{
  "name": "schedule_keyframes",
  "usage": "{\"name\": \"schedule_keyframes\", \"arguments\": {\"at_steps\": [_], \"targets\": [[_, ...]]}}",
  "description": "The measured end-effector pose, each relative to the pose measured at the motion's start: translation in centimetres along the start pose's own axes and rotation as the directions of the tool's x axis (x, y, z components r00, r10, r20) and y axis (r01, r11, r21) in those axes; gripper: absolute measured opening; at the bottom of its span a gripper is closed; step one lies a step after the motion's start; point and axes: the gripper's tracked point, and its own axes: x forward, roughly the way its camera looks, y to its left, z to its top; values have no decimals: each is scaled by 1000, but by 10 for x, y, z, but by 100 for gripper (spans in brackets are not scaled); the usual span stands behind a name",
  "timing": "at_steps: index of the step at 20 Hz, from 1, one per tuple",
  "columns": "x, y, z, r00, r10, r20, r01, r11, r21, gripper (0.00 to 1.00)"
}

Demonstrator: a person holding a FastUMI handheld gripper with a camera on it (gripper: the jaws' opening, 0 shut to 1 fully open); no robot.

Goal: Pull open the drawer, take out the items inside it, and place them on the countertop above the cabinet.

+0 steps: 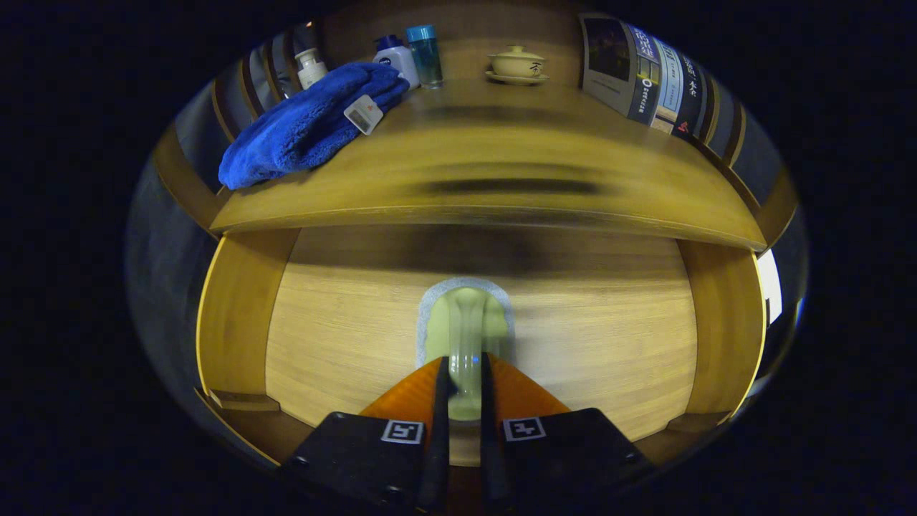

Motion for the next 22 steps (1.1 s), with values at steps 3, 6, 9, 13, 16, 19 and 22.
{"name": "schedule_keyframes", "arguments": {"at_steps": [3, 6, 9, 13, 16, 19, 22], "targets": [[-18, -2, -2, 999, 22, 32, -22, 1000, 8, 22], [-58, 5, -4, 993, 73, 96, -75, 997, 15, 22], [-99, 8, -1, 980, 98, 176, -99, 995, -3, 22], [-159, 15, 30, 948, 119, 296, -124, 992, -2, 22], [-196, 24, 85, 894, 125, 431, -136, 991, -5, 21], [-198, 16, 137, 867, 91, 490, -113, 993, 16, 21], [-175, 5, 184, 851, 63, 521, -110, 992, 60, 21]]}}
